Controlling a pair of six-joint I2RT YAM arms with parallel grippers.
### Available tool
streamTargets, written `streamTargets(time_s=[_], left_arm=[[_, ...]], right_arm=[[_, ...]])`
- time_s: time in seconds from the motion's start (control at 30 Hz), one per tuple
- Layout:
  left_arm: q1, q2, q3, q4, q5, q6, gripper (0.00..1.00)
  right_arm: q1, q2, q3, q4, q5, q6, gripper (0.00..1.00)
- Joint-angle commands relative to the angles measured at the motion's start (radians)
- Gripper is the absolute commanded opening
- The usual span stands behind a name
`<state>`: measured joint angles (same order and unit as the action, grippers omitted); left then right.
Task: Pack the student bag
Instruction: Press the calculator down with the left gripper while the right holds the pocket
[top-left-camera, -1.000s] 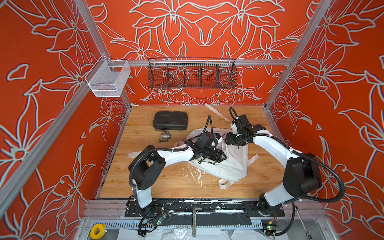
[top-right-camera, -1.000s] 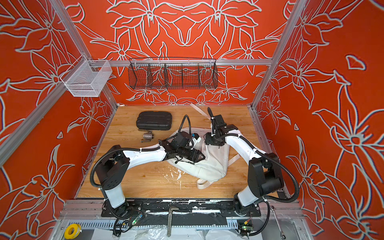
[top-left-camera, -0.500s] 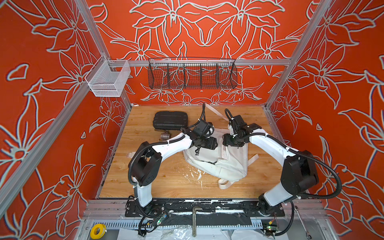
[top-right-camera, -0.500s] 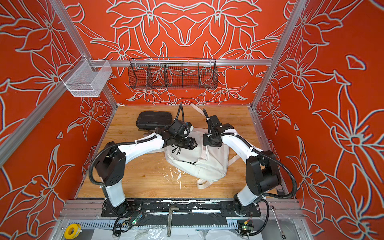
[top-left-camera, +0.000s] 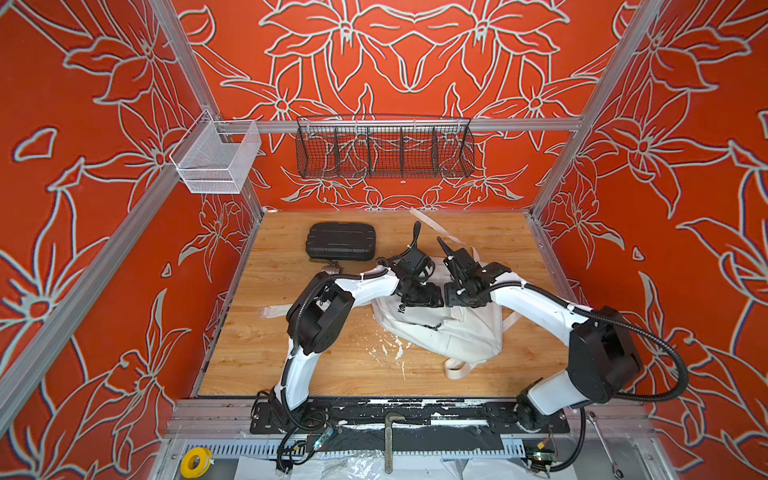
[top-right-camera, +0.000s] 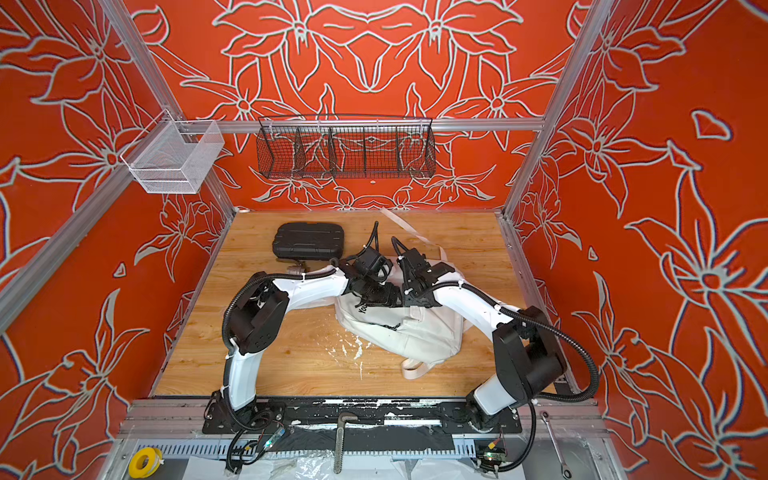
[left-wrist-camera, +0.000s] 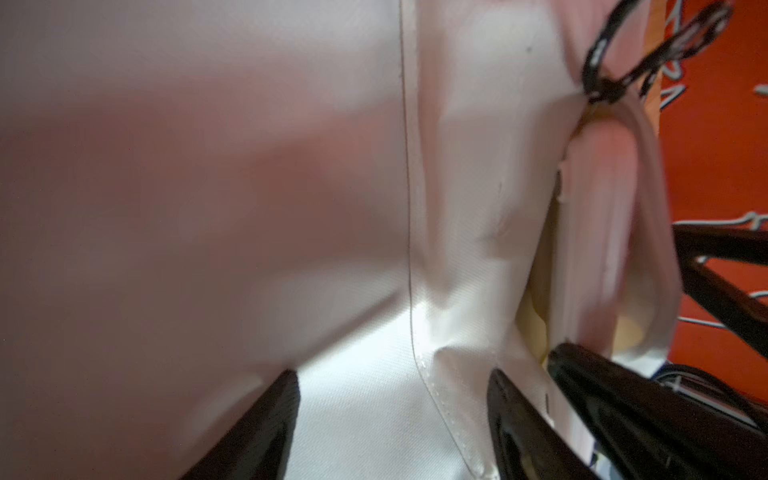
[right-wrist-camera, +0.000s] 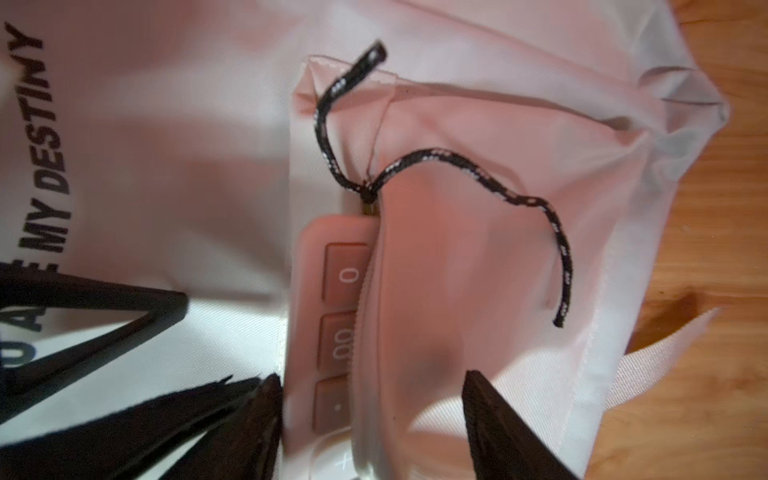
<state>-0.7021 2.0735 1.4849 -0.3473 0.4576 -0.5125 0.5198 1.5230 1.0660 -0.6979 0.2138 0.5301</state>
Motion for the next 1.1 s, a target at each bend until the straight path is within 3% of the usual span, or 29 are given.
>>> streamTargets(time_s=[0.0,0.17,0.4,0.67,0.83,0.93,1.07], left_arm=[[-0.004,0.025,-0.001,0.053,0.063,-0.054,0.75],[-0.003,0.062,0.011,0.075,0.069,-0.066,0.8],[0.019,0.101,-0.032,0.045,-0.015,-0.105,0.71],[0.064,0.073,-0.102,0.04,-0.075,-0.138,0.68],[0.076,0.07,-0.14,0.047,-0.076,-0.146,0.68],[0.084,0.058,-0.182,0.062,-0.088,-0.158,0.67],[0.099,0.054,-0.218,0.071,-0.08,-0.161,0.67]], right_arm=[[0.005,-0.028,-0.044,-0.025,0.145,0.067,0.68],[0.023,-0.057,-0.051,-0.025,0.203,0.078,0.63],[0.025,-0.035,0.005,-0.181,0.4,0.102,0.56],[0.018,-0.066,0.049,-0.266,0.45,0.079,0.45],[-0.02,-0.067,0.035,-0.279,0.383,0.061,0.35],[-0.064,-0.054,0.014,-0.265,0.316,0.049,0.38],[-0.106,0.016,0.025,-0.272,0.25,0.032,0.62]])
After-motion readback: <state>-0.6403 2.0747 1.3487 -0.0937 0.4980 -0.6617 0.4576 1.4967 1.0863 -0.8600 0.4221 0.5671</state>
